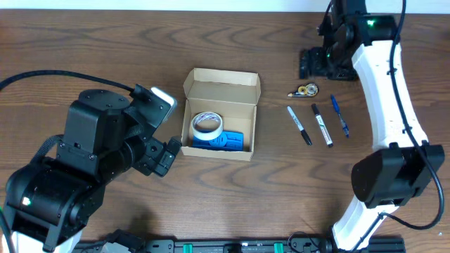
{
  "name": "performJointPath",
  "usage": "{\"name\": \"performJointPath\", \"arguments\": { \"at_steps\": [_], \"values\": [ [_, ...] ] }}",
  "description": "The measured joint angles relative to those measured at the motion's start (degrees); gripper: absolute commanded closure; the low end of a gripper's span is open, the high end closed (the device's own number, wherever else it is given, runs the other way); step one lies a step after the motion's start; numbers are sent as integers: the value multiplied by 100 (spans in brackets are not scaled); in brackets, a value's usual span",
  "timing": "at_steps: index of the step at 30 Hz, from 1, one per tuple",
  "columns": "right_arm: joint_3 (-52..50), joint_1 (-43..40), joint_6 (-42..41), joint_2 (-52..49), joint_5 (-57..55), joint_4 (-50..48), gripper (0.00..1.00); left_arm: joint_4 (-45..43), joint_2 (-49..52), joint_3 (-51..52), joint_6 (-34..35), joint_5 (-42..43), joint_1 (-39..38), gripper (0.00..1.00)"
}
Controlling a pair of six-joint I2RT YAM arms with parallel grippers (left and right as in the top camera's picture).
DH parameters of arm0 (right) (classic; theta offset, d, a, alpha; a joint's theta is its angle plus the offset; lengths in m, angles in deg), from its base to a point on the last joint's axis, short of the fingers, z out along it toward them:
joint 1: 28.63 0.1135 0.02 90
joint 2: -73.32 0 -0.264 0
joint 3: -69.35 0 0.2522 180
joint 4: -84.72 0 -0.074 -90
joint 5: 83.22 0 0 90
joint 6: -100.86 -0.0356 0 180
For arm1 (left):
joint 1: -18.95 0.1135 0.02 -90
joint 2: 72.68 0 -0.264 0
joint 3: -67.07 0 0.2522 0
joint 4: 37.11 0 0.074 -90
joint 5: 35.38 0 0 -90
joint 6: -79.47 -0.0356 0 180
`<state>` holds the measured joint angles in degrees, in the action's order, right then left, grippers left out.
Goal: Pack container
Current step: 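Withdraw the right gripper and move it to the correction tape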
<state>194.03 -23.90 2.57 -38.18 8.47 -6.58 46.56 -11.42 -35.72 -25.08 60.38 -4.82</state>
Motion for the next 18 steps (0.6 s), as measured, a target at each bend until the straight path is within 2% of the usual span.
{"name": "performJointPath", "arguments": {
  "at_steps": [11,15,18],
  "values": [
    [-470,0,-584,-2,358,-905,1,0,0,0,2,0,0,5],
    [-474,2,-1576,-2,450,-1049,4,-2,0,0,2,0,0,5],
    [-481,4,-2664,-22,385,-966,1,0,0,0,13,0,0,5]
  ]
}}
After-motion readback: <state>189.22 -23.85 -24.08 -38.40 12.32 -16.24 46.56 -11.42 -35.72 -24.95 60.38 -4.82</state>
